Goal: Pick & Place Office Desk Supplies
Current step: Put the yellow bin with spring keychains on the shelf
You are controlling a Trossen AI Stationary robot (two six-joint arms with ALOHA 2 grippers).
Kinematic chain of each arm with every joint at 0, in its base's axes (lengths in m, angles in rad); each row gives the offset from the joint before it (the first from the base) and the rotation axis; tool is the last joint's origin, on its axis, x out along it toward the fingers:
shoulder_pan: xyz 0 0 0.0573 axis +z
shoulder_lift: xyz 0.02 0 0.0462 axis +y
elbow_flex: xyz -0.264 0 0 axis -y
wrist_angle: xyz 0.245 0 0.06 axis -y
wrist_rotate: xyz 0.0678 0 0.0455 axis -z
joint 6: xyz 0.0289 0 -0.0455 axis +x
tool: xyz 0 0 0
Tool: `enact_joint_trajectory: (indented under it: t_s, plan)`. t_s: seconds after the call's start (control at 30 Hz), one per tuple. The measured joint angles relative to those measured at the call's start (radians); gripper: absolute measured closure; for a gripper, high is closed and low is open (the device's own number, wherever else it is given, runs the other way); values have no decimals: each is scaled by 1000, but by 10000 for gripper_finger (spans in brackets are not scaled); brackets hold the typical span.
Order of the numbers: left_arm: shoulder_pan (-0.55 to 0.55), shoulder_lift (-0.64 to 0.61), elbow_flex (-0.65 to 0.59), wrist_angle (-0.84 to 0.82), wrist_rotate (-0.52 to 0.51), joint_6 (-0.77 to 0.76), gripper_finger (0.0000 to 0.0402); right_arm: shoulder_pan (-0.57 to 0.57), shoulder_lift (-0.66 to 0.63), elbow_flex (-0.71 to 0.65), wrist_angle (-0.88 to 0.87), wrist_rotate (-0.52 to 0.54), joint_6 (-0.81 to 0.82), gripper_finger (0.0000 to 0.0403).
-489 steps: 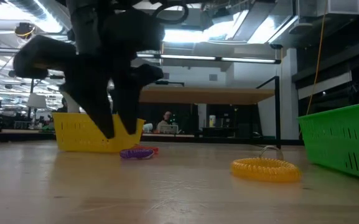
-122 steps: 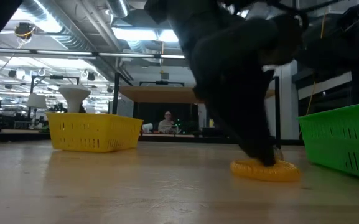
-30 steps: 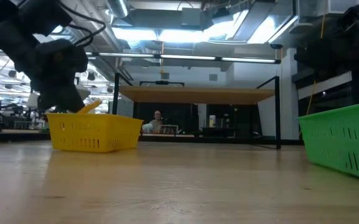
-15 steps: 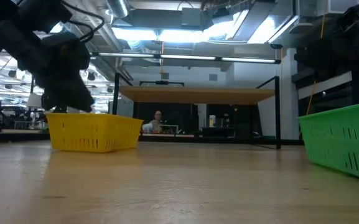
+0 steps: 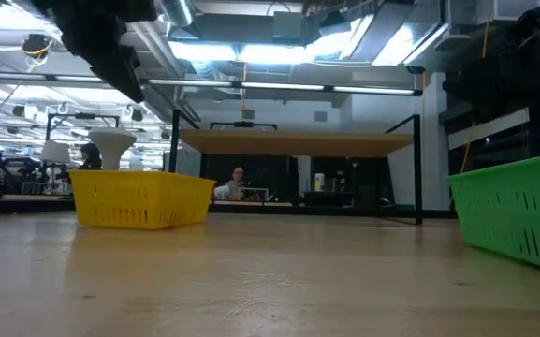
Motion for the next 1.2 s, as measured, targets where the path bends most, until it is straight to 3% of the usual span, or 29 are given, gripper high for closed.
enact_joint_trajectory:
  t_s: [0.2, 0.53, 1.0, 1.2]
  plan:
    - [-49, 166, 120, -155, 138, 88, 253, 0, 0, 0, 0, 0, 0, 184]
    - [-152, 381, 159, -194, 143, 128, 252, 0, 0, 0, 0, 0, 0, 184]
    - [-135, 412, 160, -185, 72, 89, 183, 0, 0, 0, 0, 0, 0, 184]
    - [-122, 432, 160, -166, 64, 135, 180, 0, 0, 0, 0, 0, 0, 184]
